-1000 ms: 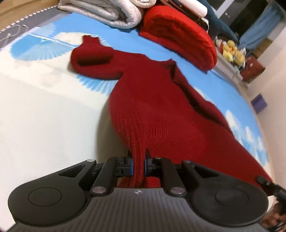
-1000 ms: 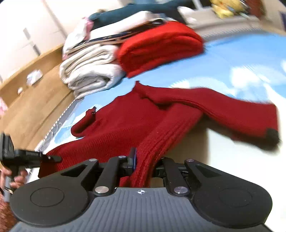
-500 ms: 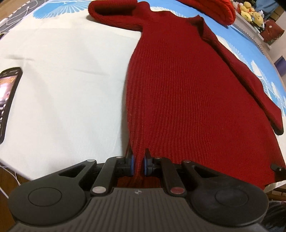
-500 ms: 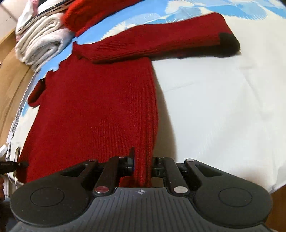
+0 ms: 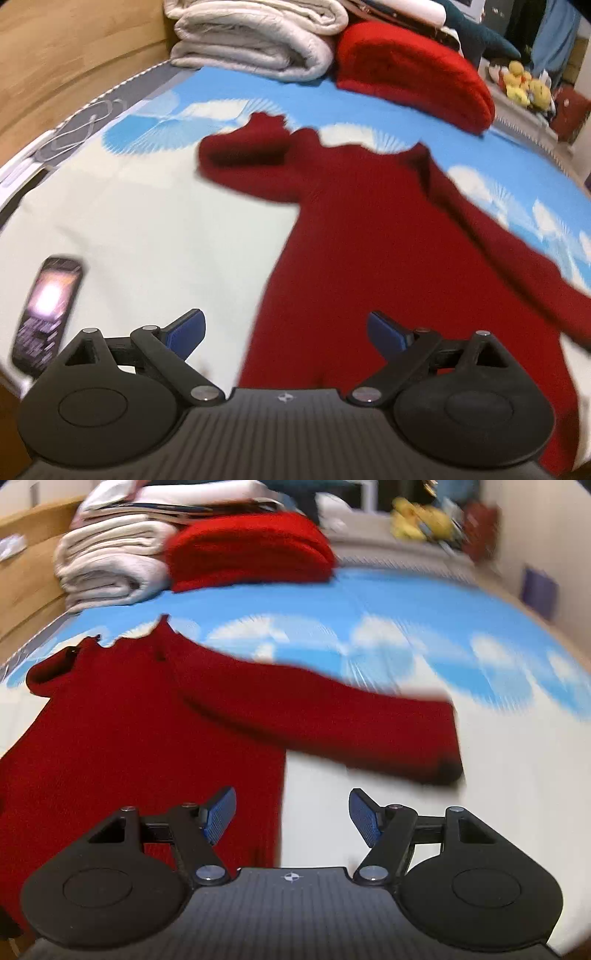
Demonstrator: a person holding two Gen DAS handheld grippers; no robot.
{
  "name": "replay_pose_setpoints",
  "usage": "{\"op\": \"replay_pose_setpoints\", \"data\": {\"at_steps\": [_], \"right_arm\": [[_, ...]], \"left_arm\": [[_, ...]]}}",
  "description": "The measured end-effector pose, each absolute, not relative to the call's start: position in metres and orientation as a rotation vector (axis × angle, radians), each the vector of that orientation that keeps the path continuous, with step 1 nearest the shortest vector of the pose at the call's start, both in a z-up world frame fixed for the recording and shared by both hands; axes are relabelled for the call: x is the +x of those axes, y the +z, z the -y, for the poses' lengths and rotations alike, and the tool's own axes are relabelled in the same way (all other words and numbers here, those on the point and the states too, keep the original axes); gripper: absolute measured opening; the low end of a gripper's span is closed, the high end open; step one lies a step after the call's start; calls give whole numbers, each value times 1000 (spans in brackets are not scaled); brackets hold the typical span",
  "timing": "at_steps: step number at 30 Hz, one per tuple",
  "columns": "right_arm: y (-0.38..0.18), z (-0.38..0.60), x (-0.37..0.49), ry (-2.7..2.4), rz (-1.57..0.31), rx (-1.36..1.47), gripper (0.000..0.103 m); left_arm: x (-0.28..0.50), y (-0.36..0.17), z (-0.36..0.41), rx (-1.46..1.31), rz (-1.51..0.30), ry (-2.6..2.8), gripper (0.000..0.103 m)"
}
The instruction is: Fold small clothes
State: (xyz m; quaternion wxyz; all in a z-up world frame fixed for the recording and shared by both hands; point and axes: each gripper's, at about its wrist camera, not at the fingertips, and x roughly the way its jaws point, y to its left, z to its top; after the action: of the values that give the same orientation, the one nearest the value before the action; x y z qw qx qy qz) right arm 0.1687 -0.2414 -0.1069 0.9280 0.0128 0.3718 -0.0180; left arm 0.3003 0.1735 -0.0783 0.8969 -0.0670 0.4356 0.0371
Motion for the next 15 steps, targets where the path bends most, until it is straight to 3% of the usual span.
{"op": "replay_pose_setpoints", "data": {"at_steps": [3, 7, 8, 13, 15], "right_arm": [[-121, 221, 234, 45, -797, -50, 70], [-162, 201, 321, 264, -1057, 207, 46], [-172, 196, 340, 270, -1101, 250, 45], [-166, 193, 421, 182, -1050, 185, 44], [-153, 221, 462, 70, -1019, 257, 38]], "left_arm": [[341, -87, -152, -133, -880, 90, 97], [376, -120, -136, -118, -908, 107, 97], [384, -125, -136, -124, -929, 108, 97], [405, -139, -146, -187, -971, 155, 97], [405, -143, -149, -188, -992, 147, 97]]}}
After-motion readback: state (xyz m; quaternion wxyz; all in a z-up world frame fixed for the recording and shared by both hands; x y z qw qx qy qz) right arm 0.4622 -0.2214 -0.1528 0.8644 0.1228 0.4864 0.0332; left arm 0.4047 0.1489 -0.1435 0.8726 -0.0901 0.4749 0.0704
